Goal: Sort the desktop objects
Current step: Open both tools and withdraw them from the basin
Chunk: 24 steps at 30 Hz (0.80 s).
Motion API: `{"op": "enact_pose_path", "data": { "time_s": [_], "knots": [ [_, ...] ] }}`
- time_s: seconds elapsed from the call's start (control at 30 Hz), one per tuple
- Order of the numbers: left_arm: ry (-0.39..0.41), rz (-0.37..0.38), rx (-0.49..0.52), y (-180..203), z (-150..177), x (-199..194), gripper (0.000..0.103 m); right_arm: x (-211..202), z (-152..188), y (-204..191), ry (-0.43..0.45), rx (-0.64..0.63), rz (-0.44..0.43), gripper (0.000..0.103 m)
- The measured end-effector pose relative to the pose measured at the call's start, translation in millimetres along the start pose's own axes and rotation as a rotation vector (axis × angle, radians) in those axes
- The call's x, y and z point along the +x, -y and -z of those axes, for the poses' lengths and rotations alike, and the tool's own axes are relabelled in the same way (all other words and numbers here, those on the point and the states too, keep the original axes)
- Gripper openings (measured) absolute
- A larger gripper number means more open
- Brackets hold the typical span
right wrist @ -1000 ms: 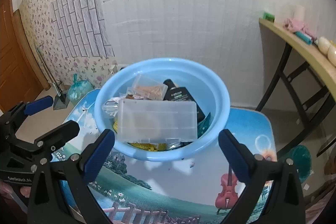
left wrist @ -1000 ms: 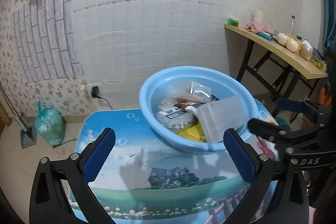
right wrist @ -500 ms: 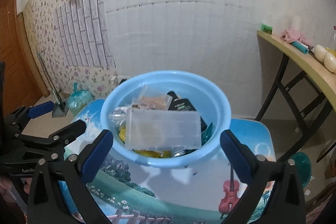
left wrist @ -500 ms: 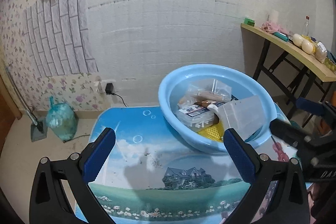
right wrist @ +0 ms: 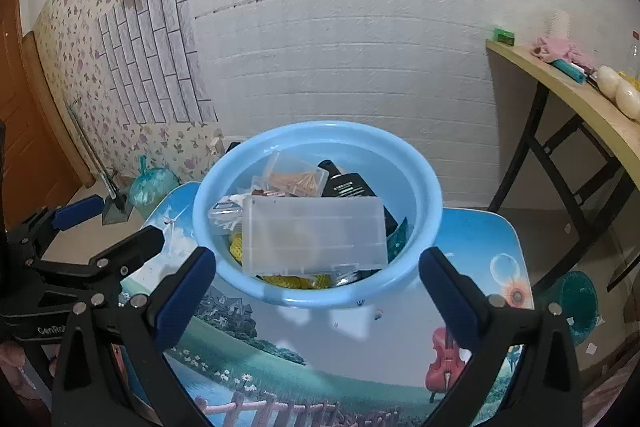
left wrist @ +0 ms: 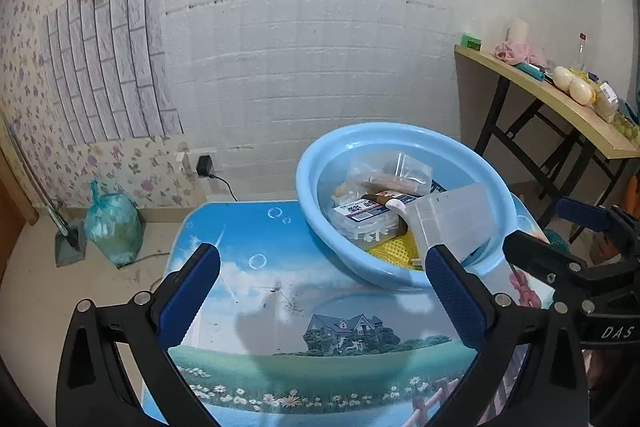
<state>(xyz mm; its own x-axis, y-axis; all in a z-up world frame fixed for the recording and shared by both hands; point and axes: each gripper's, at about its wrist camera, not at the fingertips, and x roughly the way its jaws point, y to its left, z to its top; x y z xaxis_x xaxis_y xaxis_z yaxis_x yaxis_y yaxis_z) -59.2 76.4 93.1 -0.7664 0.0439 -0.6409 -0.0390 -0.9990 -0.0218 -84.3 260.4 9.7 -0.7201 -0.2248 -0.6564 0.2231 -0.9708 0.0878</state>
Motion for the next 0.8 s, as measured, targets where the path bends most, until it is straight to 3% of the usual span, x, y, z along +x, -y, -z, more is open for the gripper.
{"op": "enact_pose_path", "data": {
  "time_s": [0.8],
  "knots": [
    [0.017,0.022,-0.002,6.1,12.0,-35.8,0.103,-35.3,12.5,-5.7,0.035,0.020,0.005,0.103]
  ]
}}
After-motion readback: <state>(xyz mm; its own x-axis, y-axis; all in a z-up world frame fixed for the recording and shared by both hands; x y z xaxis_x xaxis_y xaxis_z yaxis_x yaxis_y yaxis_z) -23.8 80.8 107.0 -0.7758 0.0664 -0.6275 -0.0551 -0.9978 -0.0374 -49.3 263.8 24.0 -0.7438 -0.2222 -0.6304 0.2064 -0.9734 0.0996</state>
